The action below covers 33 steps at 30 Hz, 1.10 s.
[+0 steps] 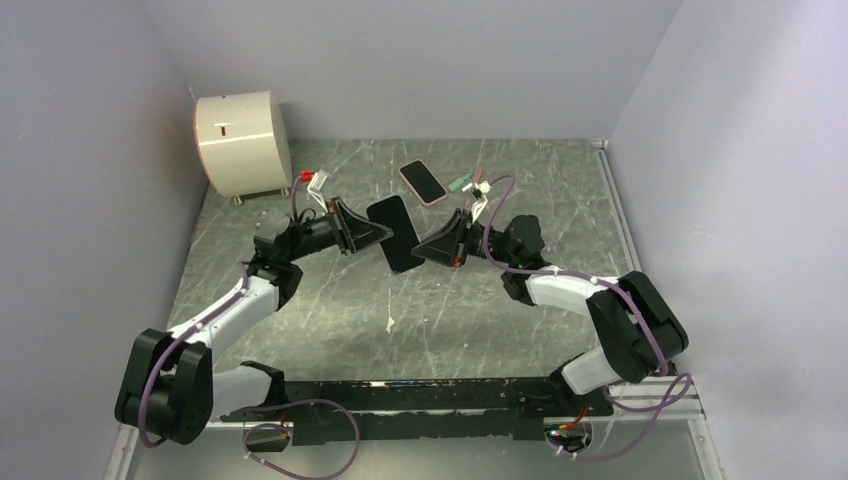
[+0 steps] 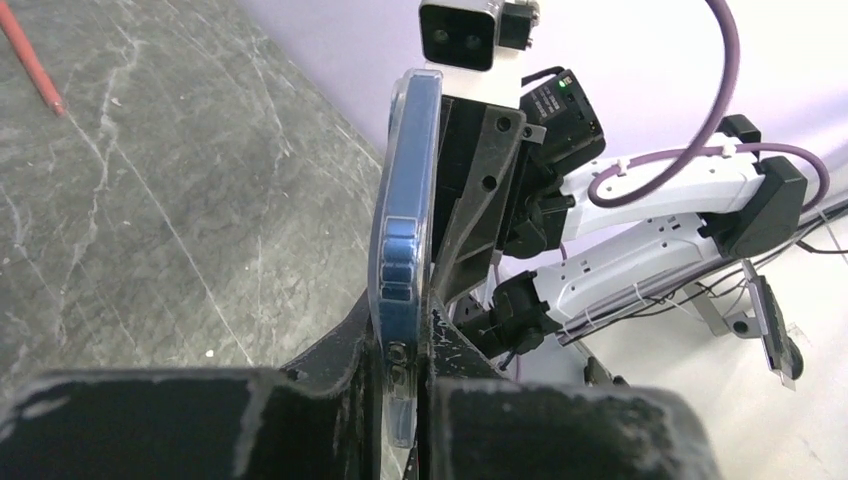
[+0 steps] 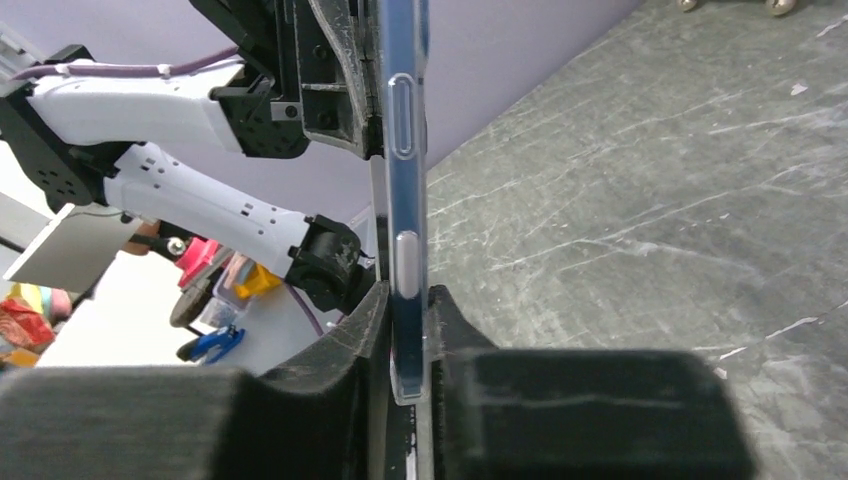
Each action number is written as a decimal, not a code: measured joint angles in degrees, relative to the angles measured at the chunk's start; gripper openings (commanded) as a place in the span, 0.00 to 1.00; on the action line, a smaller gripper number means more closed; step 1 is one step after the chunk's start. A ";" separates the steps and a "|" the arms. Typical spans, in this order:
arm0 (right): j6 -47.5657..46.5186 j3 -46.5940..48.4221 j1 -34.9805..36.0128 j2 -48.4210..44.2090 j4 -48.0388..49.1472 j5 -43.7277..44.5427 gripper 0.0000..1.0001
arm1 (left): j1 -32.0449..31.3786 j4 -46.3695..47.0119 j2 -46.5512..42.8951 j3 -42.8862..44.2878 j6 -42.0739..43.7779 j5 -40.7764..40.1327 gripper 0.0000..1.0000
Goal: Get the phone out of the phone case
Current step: Adjust the phone.
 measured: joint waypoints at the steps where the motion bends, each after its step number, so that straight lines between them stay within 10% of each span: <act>1: -0.17 0.00 0.07 -0.11 -0.09 0.17 0.40 | 0.00 -0.55 -0.46 -0.07 0.04 -0.15 0.02; 12: -7.87 -0.11 0.37 -6.95 -7.23 4.98 0.73 | 1.77 -10.40 -12.33 -4.48 -0.35 -13.64 0.03; 33: 0.28 -2.58 6.67 3.54 6.80 16.70 0.68 | 1.53 1.95 -10.95 -10.95 -18.29 -32.72 0.02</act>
